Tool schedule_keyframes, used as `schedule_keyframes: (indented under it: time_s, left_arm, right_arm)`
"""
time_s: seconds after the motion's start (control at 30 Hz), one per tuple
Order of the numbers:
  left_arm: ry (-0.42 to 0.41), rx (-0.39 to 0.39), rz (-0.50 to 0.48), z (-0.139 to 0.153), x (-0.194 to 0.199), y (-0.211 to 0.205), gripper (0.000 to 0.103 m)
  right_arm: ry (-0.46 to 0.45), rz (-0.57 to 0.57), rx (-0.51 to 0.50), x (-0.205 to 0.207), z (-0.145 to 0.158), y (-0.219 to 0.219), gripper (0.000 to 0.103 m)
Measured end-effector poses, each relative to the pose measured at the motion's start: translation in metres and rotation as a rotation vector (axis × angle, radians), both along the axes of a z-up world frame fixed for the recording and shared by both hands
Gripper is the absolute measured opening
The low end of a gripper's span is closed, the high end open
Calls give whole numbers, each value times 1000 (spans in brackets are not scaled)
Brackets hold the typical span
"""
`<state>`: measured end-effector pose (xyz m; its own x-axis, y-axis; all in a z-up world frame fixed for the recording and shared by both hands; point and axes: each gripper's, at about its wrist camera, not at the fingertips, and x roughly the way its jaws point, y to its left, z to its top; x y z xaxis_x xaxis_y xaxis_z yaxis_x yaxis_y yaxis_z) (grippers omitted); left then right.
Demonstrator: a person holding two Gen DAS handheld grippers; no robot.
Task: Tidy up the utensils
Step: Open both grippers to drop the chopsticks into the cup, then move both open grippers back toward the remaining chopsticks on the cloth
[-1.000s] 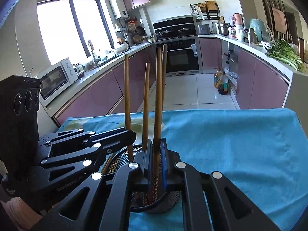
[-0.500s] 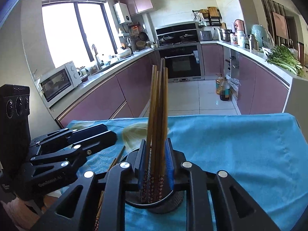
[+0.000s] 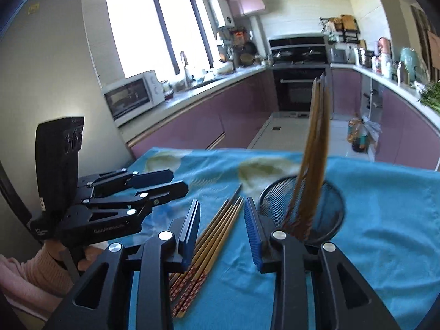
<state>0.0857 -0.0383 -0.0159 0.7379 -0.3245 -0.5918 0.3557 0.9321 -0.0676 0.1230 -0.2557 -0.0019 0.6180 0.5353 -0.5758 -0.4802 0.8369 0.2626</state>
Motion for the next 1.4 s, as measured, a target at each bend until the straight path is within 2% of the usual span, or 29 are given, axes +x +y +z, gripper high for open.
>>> schedule_keyframes:
  time_s: [0.17, 0.4, 0.67, 1.4]
  left_arm:
    - [66, 19, 3, -27, -6, 0, 42]
    - [144, 46, 13, -57, -6, -2, 42]
    - [197, 54, 18, -75, -3, -1, 42]
    - [234, 67, 23, -90, 6, -5, 42]
  right_arm:
    - [96, 19, -24, -2, -34, 15, 31]
    - [163, 3, -35, -1, -55, 23, 31]
    - [189, -14, -52, -1, -66, 23, 31]
    - [190, -27, -101, 6, -77, 38, 31]
